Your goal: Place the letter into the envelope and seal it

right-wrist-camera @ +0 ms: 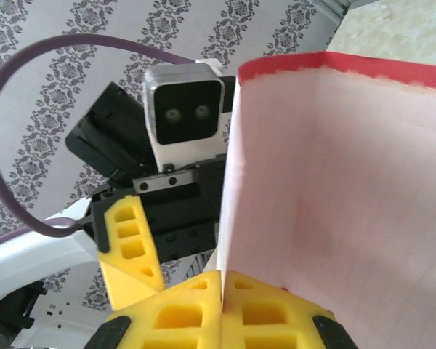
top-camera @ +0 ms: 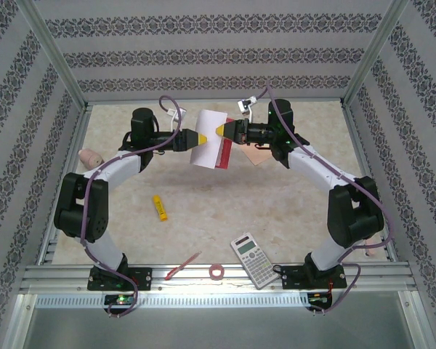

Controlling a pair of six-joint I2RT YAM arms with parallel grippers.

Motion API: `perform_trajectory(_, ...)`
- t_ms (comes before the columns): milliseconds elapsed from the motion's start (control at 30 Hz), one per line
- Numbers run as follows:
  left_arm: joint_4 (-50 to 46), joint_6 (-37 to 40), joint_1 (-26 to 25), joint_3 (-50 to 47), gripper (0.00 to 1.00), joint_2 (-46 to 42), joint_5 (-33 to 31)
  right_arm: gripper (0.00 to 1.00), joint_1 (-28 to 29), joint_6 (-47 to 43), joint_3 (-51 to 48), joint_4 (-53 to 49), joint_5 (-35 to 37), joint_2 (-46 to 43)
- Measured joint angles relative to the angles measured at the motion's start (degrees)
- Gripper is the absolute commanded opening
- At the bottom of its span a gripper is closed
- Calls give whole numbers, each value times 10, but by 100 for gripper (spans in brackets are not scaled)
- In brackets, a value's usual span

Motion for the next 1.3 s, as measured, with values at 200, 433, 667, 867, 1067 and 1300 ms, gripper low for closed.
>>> perform_trajectory(200, 12, -15, 0, 2, 78, -9, 4, 0, 0, 0, -10, 2, 0, 3)
perform_trajectory(433, -48, 27, 0, 10, 70, -23, 6, 0, -2, -3, -16, 2, 0, 5)
perform_trajectory(667, -153, 101, 0, 38, 65, -43, 2, 0, -2, -7, -17, 0, 0, 5)
perform_trajectory(867, -210, 141, 4, 48, 60, -47, -1, 0, -5, -18, -17, -11, 0, 5)
perform_trajectory(1067, -238, 158, 8, 52, 55, -47, -3, 0, -9, -24, -17, -21, 0, 5)
perform_trajectory(1300, -249, 168, 10, 52, 48, -48, -3, 0, -9, -33, -17, -27, 0, 5)
